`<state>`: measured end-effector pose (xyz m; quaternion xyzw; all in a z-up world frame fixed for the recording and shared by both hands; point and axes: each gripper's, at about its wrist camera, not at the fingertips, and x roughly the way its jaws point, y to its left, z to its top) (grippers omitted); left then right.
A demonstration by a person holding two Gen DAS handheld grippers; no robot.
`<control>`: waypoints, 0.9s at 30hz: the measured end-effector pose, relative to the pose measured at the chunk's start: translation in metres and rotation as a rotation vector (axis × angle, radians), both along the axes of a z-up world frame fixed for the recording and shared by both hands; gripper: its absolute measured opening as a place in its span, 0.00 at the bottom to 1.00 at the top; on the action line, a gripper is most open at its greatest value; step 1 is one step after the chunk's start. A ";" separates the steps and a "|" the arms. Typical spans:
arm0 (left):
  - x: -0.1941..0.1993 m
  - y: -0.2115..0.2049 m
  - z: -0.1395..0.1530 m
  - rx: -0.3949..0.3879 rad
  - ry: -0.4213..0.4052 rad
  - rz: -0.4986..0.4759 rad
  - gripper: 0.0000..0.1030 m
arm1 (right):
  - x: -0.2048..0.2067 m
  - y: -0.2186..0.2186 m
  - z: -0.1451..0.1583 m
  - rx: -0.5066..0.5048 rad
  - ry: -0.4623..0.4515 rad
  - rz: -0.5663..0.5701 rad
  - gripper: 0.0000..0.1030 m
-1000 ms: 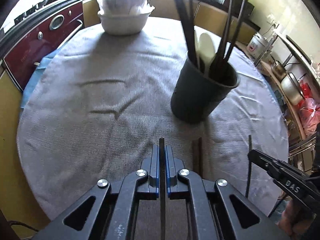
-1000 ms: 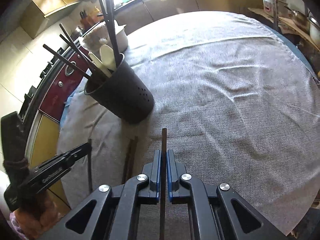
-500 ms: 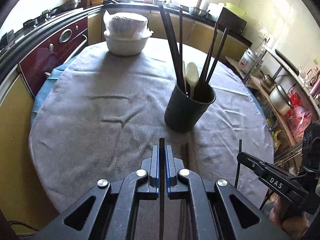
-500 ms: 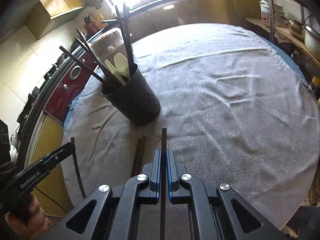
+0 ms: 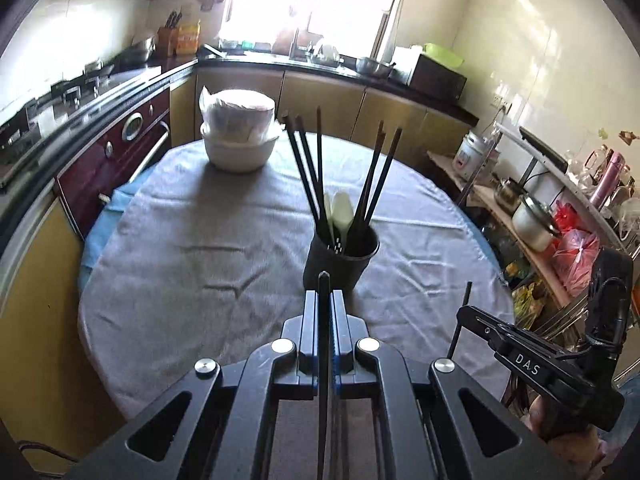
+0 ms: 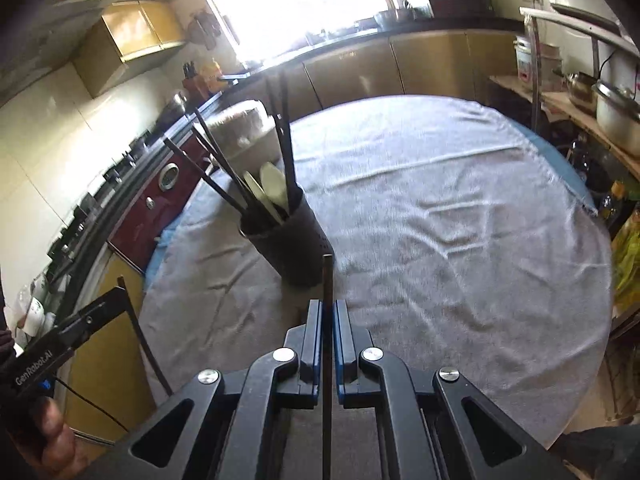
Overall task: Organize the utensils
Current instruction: 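Lift both chopsticks and carry them over the black utensil cup, then lower both chopsticks into the black cup and open both grippers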
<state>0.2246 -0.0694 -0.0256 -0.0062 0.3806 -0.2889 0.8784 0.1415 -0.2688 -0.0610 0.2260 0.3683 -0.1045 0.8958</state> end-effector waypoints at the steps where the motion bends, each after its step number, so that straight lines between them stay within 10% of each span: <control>1: -0.001 0.001 0.004 -0.006 -0.007 0.003 0.05 | -0.001 0.000 0.005 -0.007 -0.012 -0.001 0.06; 27: 0.034 -0.024 0.099 -0.022 -0.169 0.005 0.05 | 0.026 -0.008 0.140 -0.163 -0.275 -0.034 0.05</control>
